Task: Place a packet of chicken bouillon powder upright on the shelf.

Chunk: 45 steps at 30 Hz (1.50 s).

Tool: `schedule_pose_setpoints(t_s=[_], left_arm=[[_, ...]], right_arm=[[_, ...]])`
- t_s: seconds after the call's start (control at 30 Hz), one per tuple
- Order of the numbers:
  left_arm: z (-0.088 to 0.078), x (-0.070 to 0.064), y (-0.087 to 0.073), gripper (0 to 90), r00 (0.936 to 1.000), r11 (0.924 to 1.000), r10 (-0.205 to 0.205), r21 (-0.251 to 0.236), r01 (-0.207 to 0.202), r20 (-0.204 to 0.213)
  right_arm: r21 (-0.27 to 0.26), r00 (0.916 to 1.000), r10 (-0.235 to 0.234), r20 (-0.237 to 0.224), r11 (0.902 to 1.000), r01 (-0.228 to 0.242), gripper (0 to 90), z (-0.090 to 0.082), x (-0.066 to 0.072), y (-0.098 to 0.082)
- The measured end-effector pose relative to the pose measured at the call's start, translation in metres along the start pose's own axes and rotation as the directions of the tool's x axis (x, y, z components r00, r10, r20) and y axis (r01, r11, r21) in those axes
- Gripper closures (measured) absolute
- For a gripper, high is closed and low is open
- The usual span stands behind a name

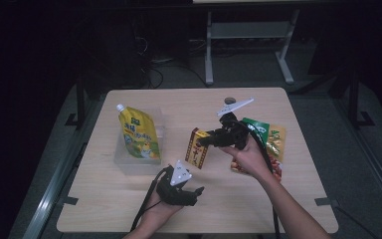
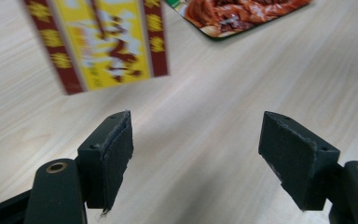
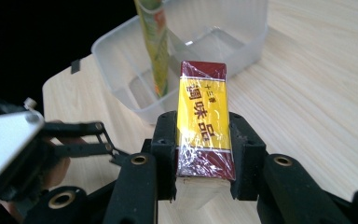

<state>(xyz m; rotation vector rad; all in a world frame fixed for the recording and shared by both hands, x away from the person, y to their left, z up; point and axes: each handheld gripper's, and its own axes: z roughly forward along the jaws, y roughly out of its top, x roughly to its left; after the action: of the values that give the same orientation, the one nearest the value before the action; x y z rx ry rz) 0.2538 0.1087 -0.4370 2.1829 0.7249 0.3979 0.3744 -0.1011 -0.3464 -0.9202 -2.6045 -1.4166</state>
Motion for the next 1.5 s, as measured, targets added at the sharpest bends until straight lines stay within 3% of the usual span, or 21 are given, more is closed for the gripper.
schedule_pose_setpoints(t_s=[0.27,0.63,0.97,1.5], left_arm=[[0.004,-0.008,-0.007,24.6,0.9996,0.9999,0.001,0.016,-0.001,0.03],[0.005,-0.013,-0.007,23.9,0.9989,1.0,0.002,0.002,-0.002,0.048],[0.005,-0.013,-0.009,23.4,0.9984,1.0,0.006,0.002,-0.006,0.057],[0.005,-0.014,-0.009,22.8,0.998,0.9998,0.004,-0.022,-0.002,0.063]], right_arm=[[0.005,0.9972,-0.07,-0.027,0.9975,0.071,67.0,0.004,0.014,0.018],[0.003,0.9845,-0.161,-0.069,0.9868,0.162,67.0,0.014,0.033,0.042],[0.006,0.9621,-0.251,-0.107,0.9675,0.253,67.0,0.029,0.05,0.063],[0.023,0.9328,-0.319,-0.167,0.9445,0.328,67.0,0.061,0.07,0.09]])
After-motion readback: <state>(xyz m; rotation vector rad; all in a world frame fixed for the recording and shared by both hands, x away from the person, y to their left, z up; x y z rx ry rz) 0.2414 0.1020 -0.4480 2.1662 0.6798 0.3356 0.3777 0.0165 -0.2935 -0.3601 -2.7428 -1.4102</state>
